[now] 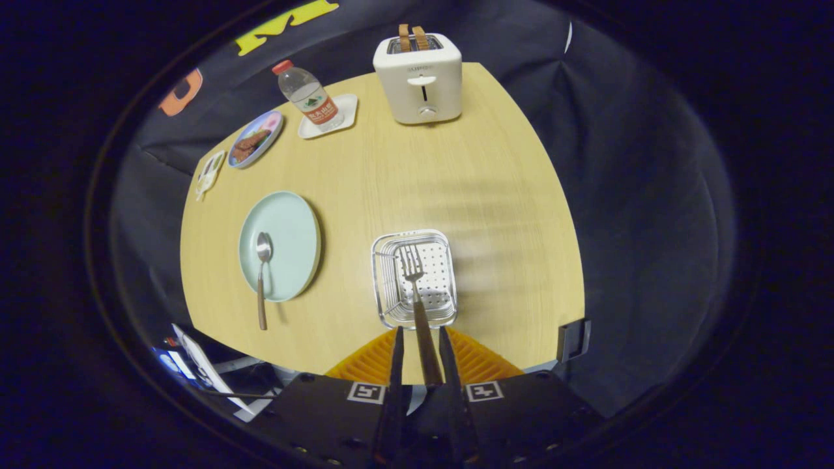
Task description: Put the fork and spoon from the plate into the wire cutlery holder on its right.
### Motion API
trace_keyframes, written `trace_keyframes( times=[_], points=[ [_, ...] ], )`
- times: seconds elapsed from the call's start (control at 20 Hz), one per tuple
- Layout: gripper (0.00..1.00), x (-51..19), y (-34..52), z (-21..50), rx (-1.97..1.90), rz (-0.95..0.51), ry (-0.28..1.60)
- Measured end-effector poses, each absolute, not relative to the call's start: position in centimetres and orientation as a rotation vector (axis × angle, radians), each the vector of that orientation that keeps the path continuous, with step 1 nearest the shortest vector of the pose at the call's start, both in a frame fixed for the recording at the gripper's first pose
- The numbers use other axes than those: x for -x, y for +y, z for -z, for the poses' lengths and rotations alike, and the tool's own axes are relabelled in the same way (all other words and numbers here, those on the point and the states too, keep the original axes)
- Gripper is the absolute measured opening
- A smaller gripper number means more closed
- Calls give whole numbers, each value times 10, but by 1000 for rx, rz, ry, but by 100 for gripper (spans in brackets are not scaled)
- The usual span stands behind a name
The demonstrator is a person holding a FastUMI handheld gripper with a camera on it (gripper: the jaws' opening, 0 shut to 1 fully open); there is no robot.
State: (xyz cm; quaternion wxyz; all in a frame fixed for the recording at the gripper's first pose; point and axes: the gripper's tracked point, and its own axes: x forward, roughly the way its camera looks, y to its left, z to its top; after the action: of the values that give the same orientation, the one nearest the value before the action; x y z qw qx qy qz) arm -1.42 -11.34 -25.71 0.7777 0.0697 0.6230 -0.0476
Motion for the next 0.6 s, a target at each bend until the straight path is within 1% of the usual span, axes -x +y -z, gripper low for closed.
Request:
trace_keyframes(
  times=[0.2, 0.25, 0.4, 0.45, 0.5, 0.6],
  points=[
    [80, -8, -91, 227, -2, 42, 1135],
    [87, -15, -76, 216, 9, 3, 1065],
    [95, -35, -26, 194, 64, -93, 839],
    [96, -37, -8, 189, 53, -105, 798],
    [95, -35, 12, 191, 23, -121, 773],
    [95, -39, 48, 202, -12, -134, 744]
  ],
)
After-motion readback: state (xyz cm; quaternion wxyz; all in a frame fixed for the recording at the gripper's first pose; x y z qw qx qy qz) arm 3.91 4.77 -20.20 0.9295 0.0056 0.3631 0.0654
